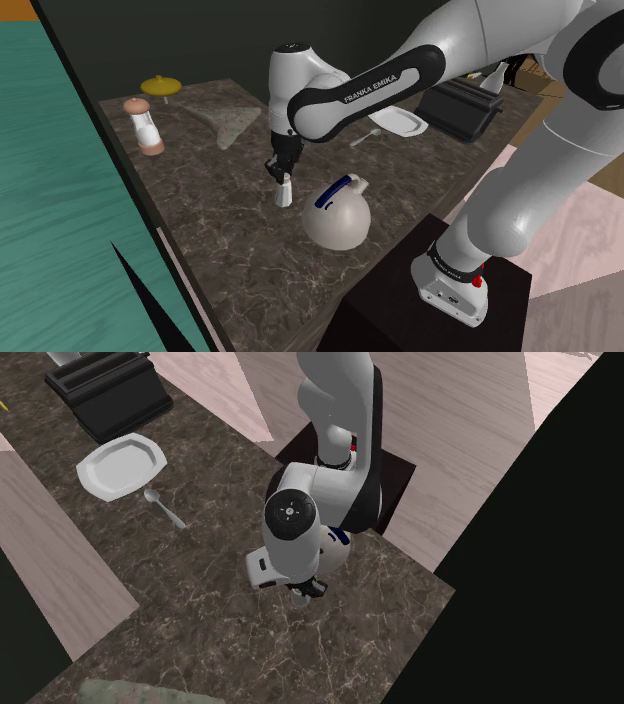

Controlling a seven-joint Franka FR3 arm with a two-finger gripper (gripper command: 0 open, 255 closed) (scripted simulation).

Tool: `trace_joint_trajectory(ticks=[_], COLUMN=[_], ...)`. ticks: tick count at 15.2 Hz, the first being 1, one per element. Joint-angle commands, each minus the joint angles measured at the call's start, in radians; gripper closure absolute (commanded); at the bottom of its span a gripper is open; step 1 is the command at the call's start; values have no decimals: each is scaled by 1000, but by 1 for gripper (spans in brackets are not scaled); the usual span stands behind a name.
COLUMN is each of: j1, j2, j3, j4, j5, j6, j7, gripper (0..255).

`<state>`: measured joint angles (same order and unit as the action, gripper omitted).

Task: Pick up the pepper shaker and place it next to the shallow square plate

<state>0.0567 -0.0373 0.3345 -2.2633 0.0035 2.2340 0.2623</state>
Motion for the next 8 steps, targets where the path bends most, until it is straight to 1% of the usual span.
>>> trace_joint_trajectory(ticks=[1, 4, 8], j1=[0, 0, 0], j2=[0, 0, -28], j3=[0, 0, -2], j4=[0, 0, 27], j5=[0, 0, 11], j6=[0, 0, -54], j7=[0, 0, -9], gripper=[255, 255, 255])
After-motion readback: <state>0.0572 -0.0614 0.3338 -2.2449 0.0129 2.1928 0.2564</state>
